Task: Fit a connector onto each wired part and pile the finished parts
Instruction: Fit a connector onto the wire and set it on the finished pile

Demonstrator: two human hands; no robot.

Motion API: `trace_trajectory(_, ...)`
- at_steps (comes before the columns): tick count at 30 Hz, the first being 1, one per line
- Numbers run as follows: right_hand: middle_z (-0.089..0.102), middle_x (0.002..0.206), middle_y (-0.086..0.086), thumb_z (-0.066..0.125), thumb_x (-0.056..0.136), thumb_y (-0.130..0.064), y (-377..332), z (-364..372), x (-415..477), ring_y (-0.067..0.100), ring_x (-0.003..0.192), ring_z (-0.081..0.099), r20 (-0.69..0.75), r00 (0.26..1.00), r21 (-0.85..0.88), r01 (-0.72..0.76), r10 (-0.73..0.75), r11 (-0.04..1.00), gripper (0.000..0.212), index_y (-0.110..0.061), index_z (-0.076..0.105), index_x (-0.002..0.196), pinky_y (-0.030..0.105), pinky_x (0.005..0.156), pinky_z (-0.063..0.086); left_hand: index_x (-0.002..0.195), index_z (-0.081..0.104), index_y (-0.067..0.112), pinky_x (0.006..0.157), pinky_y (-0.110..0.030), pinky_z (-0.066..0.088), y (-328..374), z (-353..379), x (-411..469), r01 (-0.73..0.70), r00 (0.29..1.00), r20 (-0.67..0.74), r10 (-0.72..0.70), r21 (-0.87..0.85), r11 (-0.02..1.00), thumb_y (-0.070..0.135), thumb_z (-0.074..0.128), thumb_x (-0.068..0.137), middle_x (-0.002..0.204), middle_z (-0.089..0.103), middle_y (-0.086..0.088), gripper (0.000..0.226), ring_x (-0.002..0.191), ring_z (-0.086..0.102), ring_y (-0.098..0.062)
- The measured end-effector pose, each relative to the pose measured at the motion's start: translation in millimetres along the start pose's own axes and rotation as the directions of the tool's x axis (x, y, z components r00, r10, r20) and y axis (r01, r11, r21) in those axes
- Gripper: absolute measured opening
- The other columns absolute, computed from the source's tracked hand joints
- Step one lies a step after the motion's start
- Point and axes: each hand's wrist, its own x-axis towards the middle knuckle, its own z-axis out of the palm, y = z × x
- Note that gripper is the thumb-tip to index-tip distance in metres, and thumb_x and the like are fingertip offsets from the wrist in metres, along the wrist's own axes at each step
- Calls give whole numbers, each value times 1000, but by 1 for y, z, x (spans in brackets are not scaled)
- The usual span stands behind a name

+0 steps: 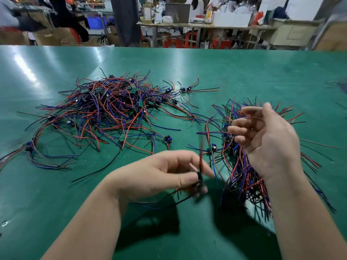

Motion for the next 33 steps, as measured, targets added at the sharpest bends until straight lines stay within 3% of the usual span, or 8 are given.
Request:
trace_trajectory(5,66,70,9,62,87,-6,14,2,-6,16,46,58,295,939,-313,-77,174,946,16,-13,63,101,21,41,46,82,71,29,71,-21,52,3,-5,9,-371,902,-362,238,-365,854,34,87,60,93,74,-11,28,69,68,-12)
trace_trajectory(9,68,74,5,78,67,-10,32,15,-18,16,55,63,564,804,-300,-14,189,954,25,-20,75,89,23,56,52,68,68,27,66,-17,51,1,1,18,-488,740,-602,299,-174,856,31,90,48,87,75,-6,30,66,68,-9)
trace_trajectory(13,73,76,4,78,58,-20,36,24,-21,12,54,62,499,860,-87,-69,103,994,23,-17,77,81,19,54,50,73,59,13,68,-19,53,-1,9,23,-482,646,-656,390,46,875,2,85,51,79,74,-2,36,70,69,-10)
trace_trajectory(21,64,58,-2,63,66,-11,25,24,-15,5,49,58,259,956,128,-179,141,976,9,-10,72,67,14,49,48,88,67,12,76,-20,53,-7,20,30,-391,719,-588,370,98,915,-7,65,75,87,74,2,23,82,70,-10)
trace_trajectory(24,65,60,-1,64,68,-13,25,22,-14,7,50,58,253,957,104,-170,139,980,8,-12,72,69,14,50,49,106,62,14,62,-26,57,-1,18,30,-335,770,-625,127,-226,915,5,56,90,82,73,-4,19,72,71,-20)
trace_trajectory(27,64,62,0,66,67,-14,29,19,-12,9,53,58,260,961,35,-103,91,994,8,-12,74,69,15,52,48,100,64,10,52,-27,56,6,16,29,-220,788,-606,-107,-441,870,45,61,73,74,71,-4,45,66,71,-22)
trace_trajectory(30,64,64,2,70,65,-16,34,19,-12,11,57,58,267,963,-42,-21,31,999,17,-12,71,81,17,52,46,86,68,11,53,-24,55,2,18,29,-164,767,-639,-60,-286,944,38,76,55,72,72,-2,42,65,71,-21)
trace_trajectory(33,65,69,2,74,60,-18,38,19,-12,11,59,58,275,961,-89,6,19,996,31,-14,70,91,17,52,44,87,64,8,51,-22,53,-3,23,29,-137,729,-685,-17,-169,976,10,77,68,69,72,-2,23,58,69,-17)
